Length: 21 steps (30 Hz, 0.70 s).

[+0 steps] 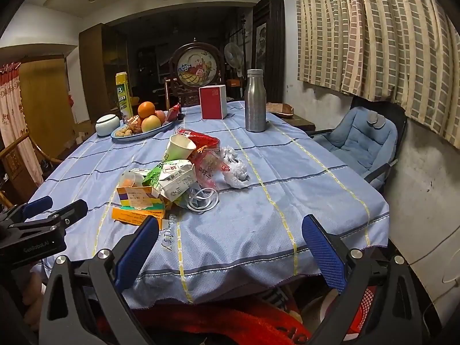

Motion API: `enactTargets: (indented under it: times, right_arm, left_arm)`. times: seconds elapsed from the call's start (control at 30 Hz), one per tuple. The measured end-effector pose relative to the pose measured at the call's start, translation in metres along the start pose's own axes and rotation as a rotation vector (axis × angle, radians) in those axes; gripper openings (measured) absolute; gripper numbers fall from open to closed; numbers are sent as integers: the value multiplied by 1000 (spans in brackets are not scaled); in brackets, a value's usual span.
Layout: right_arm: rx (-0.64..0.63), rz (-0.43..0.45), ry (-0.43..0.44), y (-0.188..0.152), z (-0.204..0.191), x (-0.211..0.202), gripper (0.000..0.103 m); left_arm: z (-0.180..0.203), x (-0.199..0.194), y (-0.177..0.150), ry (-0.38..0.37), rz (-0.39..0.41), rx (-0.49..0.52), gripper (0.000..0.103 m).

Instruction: Collect trash

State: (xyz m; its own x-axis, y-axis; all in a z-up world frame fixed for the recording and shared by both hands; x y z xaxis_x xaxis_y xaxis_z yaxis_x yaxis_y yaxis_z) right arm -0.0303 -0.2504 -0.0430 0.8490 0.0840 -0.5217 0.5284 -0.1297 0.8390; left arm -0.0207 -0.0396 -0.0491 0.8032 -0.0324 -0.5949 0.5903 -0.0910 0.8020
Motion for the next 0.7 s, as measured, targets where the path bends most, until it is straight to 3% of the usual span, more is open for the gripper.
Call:
enactTargets:
  times: [0.7]
  right_arm:
    - [-7, 12, 2, -3, -1, 2, 98]
  left_arm:
    - [1, 3, -3, 4, -3, 9, 97]
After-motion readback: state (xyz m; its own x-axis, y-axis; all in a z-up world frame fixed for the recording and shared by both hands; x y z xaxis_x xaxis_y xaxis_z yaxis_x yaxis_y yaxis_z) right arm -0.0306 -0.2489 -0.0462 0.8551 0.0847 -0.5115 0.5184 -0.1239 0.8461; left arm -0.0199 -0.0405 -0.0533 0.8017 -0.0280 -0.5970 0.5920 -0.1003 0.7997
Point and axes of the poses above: each gripper's, at about its wrist camera, not at the fingertips, and x roughly the way its jaws point, z to its right, y to its top, the point moved 10 cm from there along x, roughly the way its jaws point, and after that the axes turned 7 degrees about x, right-handed, at the moved point
